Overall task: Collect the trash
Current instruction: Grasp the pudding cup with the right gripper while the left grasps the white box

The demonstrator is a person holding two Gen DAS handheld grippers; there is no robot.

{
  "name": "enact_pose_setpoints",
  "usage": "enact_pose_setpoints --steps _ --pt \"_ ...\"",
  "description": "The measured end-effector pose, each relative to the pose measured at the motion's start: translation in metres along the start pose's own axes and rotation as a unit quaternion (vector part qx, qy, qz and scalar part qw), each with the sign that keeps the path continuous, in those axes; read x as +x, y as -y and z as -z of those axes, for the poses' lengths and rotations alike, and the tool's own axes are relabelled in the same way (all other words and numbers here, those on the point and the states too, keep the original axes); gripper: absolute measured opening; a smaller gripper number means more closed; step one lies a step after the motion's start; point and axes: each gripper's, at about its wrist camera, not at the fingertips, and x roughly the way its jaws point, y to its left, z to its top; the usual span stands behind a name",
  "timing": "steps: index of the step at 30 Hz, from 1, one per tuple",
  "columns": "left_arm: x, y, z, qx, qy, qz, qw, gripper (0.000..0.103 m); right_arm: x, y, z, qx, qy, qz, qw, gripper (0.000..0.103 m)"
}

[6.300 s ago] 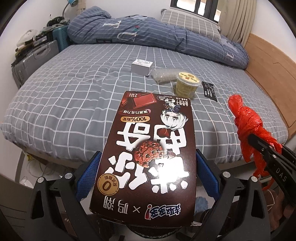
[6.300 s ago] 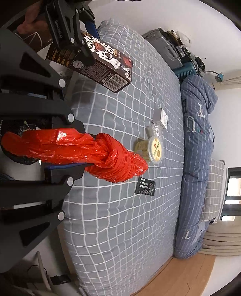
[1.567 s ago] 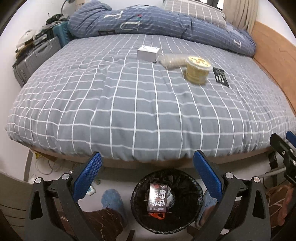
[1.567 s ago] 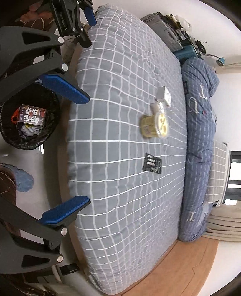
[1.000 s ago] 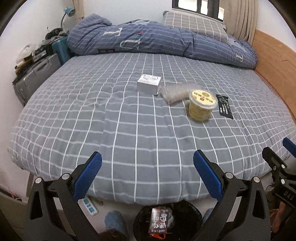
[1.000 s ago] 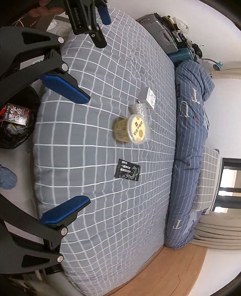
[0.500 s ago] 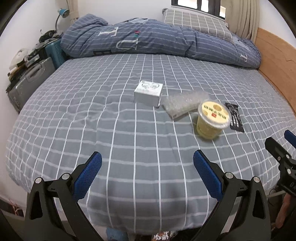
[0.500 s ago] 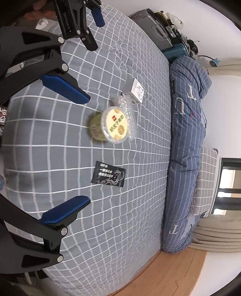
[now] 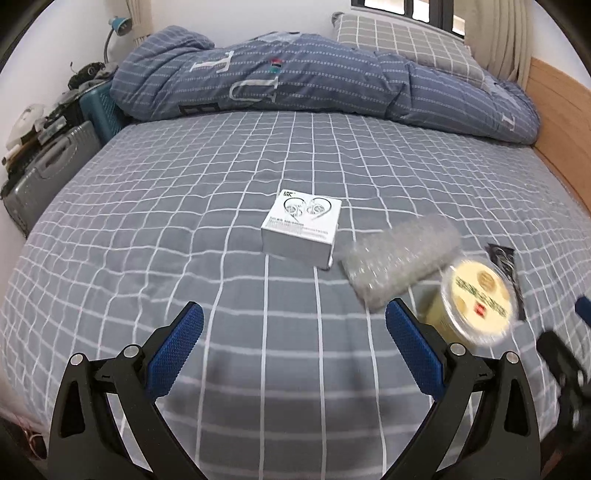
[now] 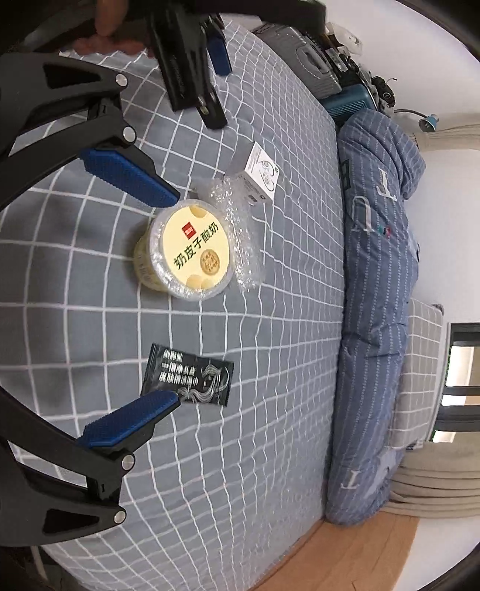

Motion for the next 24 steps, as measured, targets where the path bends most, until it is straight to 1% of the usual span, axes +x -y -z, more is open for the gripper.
enact_pose_setpoints --steps 6,12,18,21,22,24 --pt "0.038 -0.007 -0.012 -0.007 -0.011 0.001 0.9999 0.097 0.021 -0.014 -0.001 -0.014 -0.007 -0.012 1.0 0.095" --pt "0.07 -0.006 -0.026 0.001 -0.021 0.001 0.9998 0.096 0.037 -0.02 -0.005 -0.006 -0.015 -0.022 1.0 0.095" --pt "0.089 -0.003 -0.036 0.005 -0.022 -0.003 0.9997 0.096 0.049 -0.022 -0.005 -0.004 -0.024 -0.03 0.999 0.095" --pt "0.101 -0.004 -0.039 0.003 -0.037 0.005 0.9993 0.095 0.056 -0.024 -0.003 -0.007 -0.029 -0.031 0.999 0.094" --pt "0.105 -0.005 -0.04 0.0 -0.039 0.007 0.9992 0.093 0.058 -0.025 -0.003 -0.007 -0.03 -0.028 0.999 0.091" --pt "0.11 -0.008 -0.041 -0.008 -0.044 0.012 0.9989 0.091 0.06 -0.026 -0.002 -0.006 -0.032 -0.032 0.999 0.091"
